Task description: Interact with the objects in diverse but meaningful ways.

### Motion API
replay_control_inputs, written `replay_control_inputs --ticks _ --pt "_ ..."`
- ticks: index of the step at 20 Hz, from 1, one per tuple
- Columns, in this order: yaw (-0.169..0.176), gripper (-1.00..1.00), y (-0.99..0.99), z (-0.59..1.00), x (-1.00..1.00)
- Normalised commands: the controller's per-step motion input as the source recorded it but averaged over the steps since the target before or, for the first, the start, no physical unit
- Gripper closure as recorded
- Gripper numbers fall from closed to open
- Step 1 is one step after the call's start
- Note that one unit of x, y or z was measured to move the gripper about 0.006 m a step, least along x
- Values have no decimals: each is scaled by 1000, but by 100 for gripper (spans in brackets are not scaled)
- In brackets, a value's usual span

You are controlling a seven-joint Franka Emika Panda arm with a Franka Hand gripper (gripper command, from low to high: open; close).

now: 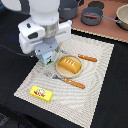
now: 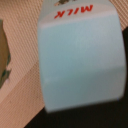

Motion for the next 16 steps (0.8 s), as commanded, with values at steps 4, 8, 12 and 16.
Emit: replay_control_inputs --ticks 4,8,12,16 --pt "62 -100 -371 326 563" --pt "59 -100 -349 191 616" --pt "47 -100 -288 178 667" --pt "7 -100 -95 61 836"
